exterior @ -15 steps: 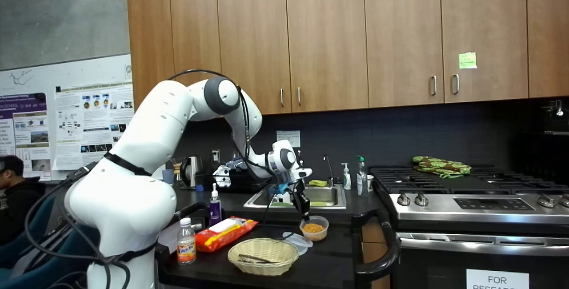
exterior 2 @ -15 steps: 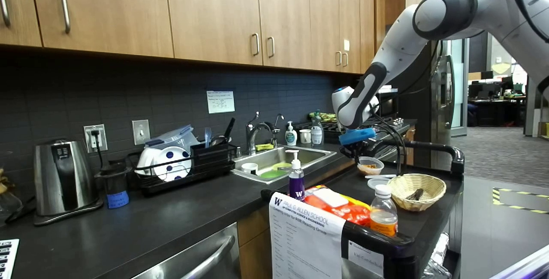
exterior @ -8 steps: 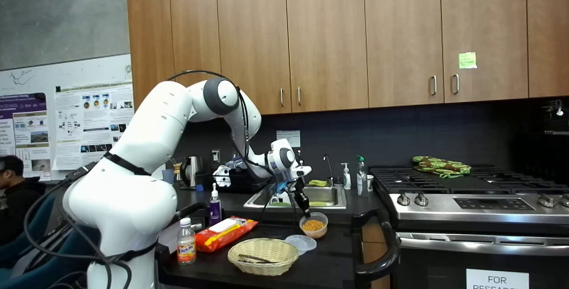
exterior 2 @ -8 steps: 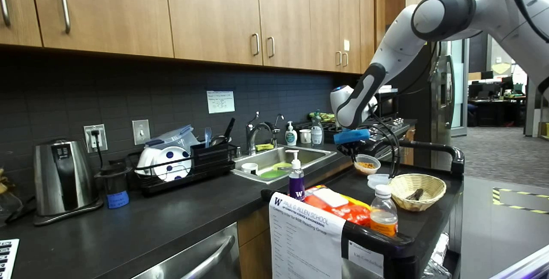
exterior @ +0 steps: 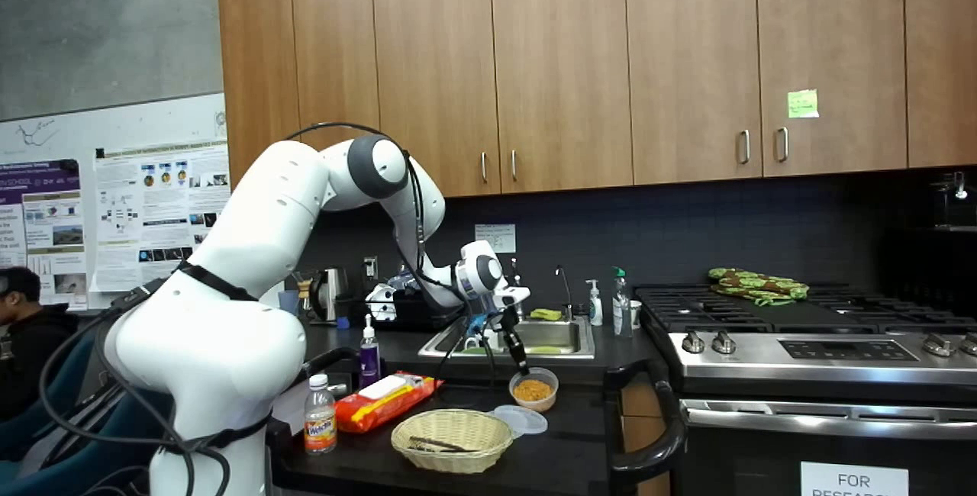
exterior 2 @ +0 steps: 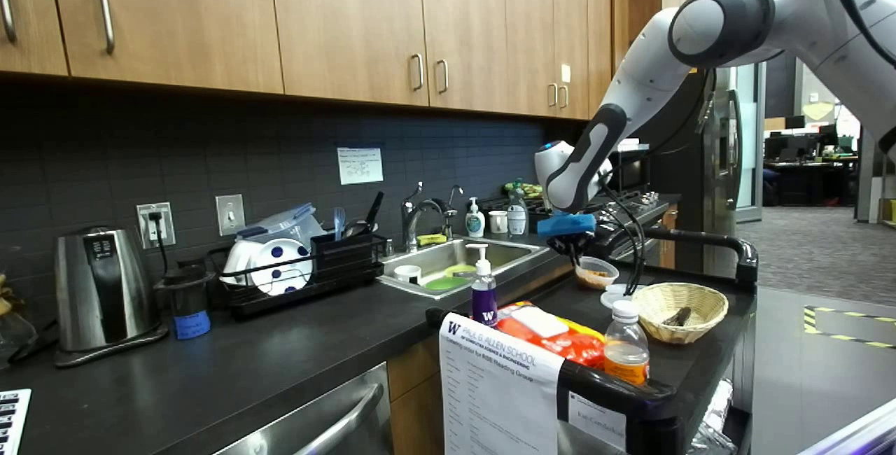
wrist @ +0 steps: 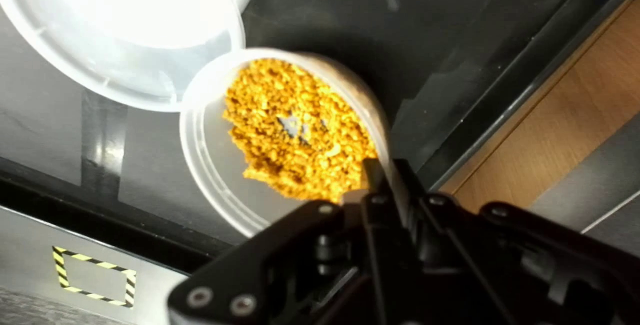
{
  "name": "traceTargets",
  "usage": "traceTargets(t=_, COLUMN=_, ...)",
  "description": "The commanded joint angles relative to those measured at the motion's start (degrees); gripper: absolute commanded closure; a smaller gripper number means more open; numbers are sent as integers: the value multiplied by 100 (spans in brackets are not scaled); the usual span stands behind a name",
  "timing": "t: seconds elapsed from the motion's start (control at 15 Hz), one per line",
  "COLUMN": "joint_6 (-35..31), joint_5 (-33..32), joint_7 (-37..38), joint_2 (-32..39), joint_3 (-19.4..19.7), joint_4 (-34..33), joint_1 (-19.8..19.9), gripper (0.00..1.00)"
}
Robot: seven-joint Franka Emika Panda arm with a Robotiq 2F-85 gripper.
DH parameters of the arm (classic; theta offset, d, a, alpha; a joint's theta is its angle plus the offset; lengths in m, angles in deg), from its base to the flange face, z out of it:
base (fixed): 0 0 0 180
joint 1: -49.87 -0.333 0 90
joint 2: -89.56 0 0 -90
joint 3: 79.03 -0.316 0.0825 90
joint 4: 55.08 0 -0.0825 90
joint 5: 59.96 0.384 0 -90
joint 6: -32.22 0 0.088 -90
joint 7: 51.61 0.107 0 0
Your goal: Move the plastic bowl to the right
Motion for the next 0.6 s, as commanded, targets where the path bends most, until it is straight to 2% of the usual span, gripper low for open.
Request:
traceTargets(t=0.0, joint_6=105, joint_5=-142, joint_7=237, joint_2=-2, joint_3=27, joint_4=-30, joint_1=-52, gripper=60)
traceTargets(t=0.27, joint_6=14, joint_5=-170, joint_7=119, joint_2=1, joint_3=-7, joint_4=-13, joint_1=-8, gripper=34)
traceTargets(t=0.47, joint_6=-192, joint_5=-118, joint_7=-349, joint_2=-18, joint_3=-143, joint_4=34, joint_1=125, gripper=14)
traceTargets(t=0.53, joint_6=-161, joint_5=32, joint_7=-760, joint_2=-126, joint_3=-354, joint_4=126, joint_1=185, gripper=6)
